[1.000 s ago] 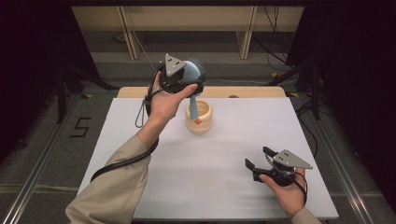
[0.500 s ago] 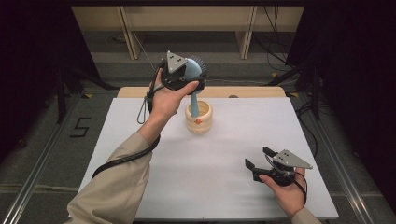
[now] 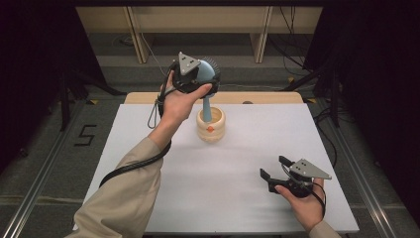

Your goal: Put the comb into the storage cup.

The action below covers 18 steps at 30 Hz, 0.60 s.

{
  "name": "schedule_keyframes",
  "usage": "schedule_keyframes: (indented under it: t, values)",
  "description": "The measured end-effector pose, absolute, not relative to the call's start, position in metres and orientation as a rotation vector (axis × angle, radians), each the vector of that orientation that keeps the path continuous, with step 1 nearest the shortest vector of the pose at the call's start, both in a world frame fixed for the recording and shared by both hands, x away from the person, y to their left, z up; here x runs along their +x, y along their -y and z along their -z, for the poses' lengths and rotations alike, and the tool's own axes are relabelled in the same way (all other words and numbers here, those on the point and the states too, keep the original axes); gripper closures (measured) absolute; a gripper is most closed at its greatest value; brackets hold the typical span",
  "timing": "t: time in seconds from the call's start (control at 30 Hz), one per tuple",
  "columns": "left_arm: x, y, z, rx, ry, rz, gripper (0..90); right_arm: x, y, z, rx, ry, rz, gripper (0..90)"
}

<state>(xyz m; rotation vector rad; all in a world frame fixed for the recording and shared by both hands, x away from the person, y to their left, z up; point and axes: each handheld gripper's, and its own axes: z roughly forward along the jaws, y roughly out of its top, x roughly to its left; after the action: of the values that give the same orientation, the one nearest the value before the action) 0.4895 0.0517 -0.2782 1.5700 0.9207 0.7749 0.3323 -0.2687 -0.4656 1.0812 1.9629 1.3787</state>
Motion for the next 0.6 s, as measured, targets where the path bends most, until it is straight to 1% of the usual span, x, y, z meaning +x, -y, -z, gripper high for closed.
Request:
schedule_keyframes:
  t: [0.6]
  values:
    - [0.505, -0.046, 0.284, 1.588, -0.915, -0.792, 20.1, 0.332, 0.269, 0.466, 1.081, -1.967, -1.378, 15.8]
